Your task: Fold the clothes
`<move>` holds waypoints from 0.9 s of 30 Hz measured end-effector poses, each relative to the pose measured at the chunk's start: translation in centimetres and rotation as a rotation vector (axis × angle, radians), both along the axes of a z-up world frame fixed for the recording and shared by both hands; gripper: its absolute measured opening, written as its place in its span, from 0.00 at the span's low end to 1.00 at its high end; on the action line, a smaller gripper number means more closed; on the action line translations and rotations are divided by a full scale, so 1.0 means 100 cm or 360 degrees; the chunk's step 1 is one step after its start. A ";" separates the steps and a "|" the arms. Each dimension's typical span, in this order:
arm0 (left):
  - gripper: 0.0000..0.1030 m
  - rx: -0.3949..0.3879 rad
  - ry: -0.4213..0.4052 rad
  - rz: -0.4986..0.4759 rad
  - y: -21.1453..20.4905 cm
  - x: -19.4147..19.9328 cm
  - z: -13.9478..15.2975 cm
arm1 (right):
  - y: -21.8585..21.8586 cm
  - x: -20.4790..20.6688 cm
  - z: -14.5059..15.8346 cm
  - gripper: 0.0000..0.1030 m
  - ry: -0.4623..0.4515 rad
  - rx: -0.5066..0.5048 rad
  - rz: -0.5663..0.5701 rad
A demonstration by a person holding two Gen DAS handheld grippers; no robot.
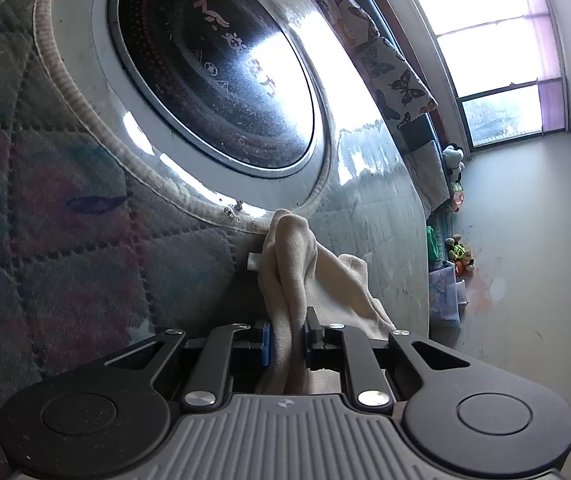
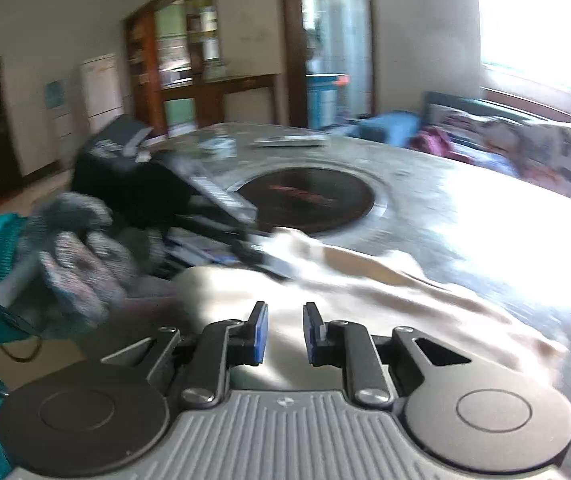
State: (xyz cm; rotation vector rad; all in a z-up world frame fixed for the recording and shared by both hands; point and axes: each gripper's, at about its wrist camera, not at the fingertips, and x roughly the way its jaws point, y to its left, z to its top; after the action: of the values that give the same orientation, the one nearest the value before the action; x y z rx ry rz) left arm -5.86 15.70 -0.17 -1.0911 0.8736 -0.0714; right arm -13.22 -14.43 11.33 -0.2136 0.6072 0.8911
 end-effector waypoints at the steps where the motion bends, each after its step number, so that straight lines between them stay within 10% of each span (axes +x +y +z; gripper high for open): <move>1: 0.16 0.0007 -0.0004 -0.0004 0.000 0.000 0.000 | -0.010 0.004 -0.001 0.20 0.0005 -0.0001 -0.0069; 16: 0.16 0.0077 -0.0015 -0.0039 -0.005 0.004 0.005 | -0.125 0.066 -0.031 0.32 0.0217 0.0223 -0.0804; 27: 0.16 0.0123 -0.0022 -0.0060 -0.012 0.011 0.008 | -0.126 0.081 -0.054 0.32 0.0310 0.0300 -0.0883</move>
State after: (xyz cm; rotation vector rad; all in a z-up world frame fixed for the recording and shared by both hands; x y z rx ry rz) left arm -4.78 14.54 0.61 -1.0014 0.8778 -0.0757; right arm -5.14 -27.05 5.89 0.2102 0.7118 0.4276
